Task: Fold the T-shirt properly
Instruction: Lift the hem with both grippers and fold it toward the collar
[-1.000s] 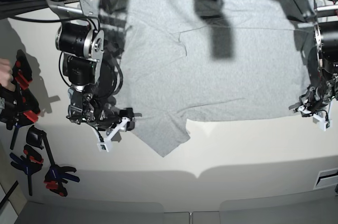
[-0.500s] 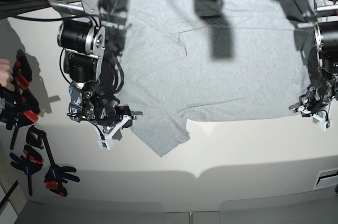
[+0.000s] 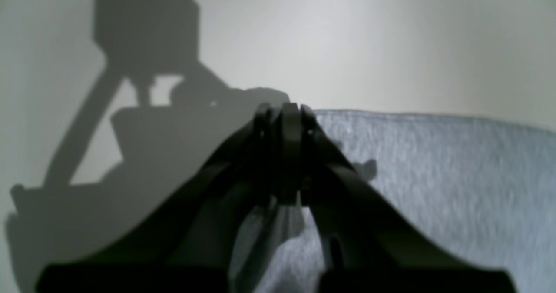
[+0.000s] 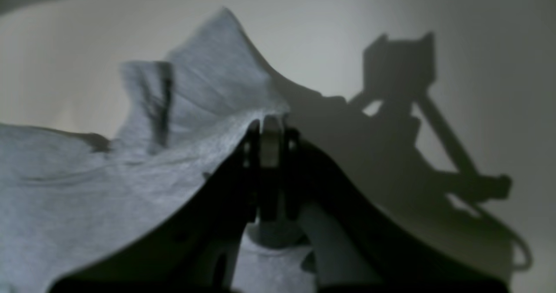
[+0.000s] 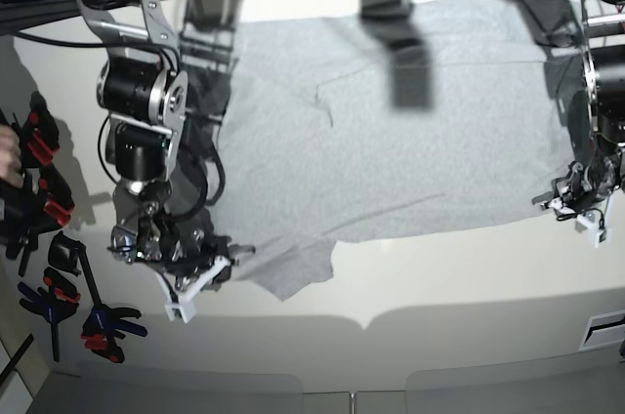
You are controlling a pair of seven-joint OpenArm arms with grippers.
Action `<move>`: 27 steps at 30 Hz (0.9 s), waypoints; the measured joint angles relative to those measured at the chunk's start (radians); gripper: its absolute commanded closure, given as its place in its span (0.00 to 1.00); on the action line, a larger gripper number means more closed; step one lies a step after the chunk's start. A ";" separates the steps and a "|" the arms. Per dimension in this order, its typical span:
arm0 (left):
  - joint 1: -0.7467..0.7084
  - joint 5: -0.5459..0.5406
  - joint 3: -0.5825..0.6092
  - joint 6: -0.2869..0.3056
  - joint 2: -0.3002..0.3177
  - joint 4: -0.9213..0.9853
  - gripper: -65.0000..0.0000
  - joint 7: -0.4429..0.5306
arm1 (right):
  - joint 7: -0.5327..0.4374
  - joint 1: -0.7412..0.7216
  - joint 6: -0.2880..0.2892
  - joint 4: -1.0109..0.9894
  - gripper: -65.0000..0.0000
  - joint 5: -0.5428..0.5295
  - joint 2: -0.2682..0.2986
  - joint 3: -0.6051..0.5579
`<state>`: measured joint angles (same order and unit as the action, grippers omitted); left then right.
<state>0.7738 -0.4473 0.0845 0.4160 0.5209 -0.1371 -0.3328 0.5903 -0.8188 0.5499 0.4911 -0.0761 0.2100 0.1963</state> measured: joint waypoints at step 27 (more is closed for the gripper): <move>0.035 -0.093 0.002 0.154 0.029 -0.027 1.00 -0.108 | 0.191 0.308 0.035 0.593 1.00 -0.108 -0.005 0.000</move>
<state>0.8093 -0.5400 0.0860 0.5697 0.5495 -0.1638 -0.4412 0.7815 -0.5106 0.5850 1.0840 -0.1844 0.2047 0.1967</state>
